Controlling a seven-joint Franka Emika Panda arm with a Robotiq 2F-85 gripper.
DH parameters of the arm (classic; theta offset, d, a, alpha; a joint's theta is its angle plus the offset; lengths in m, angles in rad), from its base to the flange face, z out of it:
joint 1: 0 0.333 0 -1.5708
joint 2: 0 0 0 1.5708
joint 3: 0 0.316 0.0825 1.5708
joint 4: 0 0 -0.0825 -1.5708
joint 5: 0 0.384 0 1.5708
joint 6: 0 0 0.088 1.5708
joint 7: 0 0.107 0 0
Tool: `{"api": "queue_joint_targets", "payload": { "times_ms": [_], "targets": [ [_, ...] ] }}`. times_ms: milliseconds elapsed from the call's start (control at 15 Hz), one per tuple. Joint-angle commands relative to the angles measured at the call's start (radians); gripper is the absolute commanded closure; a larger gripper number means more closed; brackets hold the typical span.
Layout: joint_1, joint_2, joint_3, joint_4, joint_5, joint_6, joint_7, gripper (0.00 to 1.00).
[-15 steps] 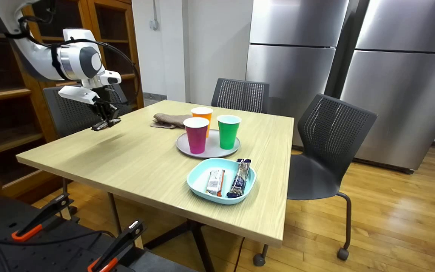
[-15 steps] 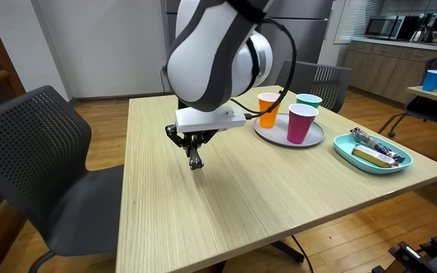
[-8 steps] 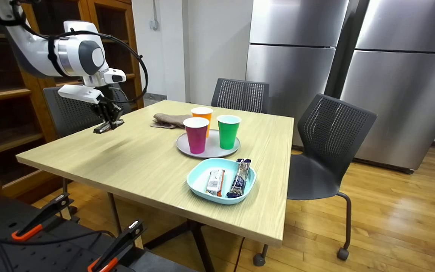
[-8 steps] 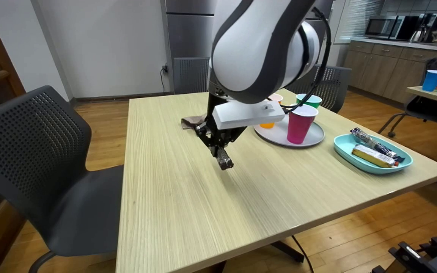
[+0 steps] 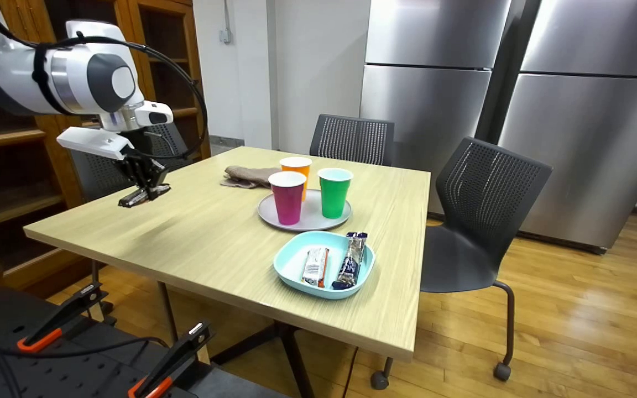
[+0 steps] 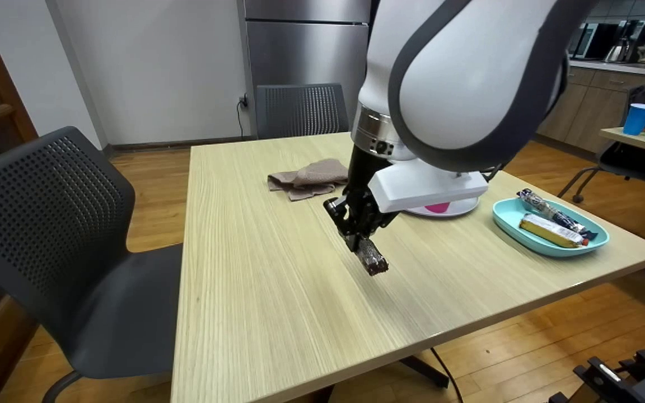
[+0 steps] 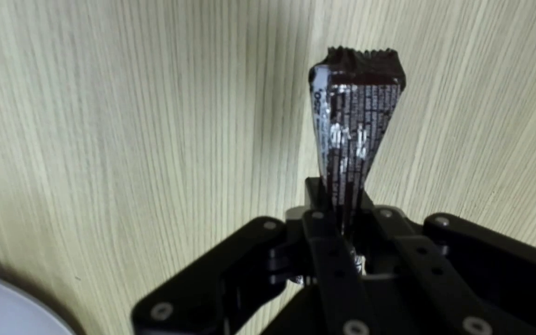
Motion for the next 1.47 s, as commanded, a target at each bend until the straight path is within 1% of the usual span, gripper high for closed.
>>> {"api": "queue_joint_targets", "payload": {
  "times_ms": [0,67,400,600,867,1000,1133,1400],
  "targets": [
    [-0.071,-0.109,0.054,-0.134,0.017,0.042,-0.029,0.96],
    [-0.085,-0.129,0.053,-0.161,0.013,0.053,-0.037,0.96],
    [-0.224,-0.213,0.117,-0.258,0.062,0.078,-0.128,0.96],
    [-0.314,-0.255,0.157,-0.294,0.124,0.076,-0.207,0.96],
    [-0.404,-0.29,0.187,-0.307,0.224,0.055,-0.329,0.96],
    [-0.434,-0.298,0.185,-0.303,0.261,0.044,-0.39,0.96],
    [-0.453,-0.293,0.166,-0.293,0.298,0.041,-0.447,0.96],
    [-0.501,-0.276,0.13,-0.278,0.312,0.052,-0.505,0.96]
  ]
}}
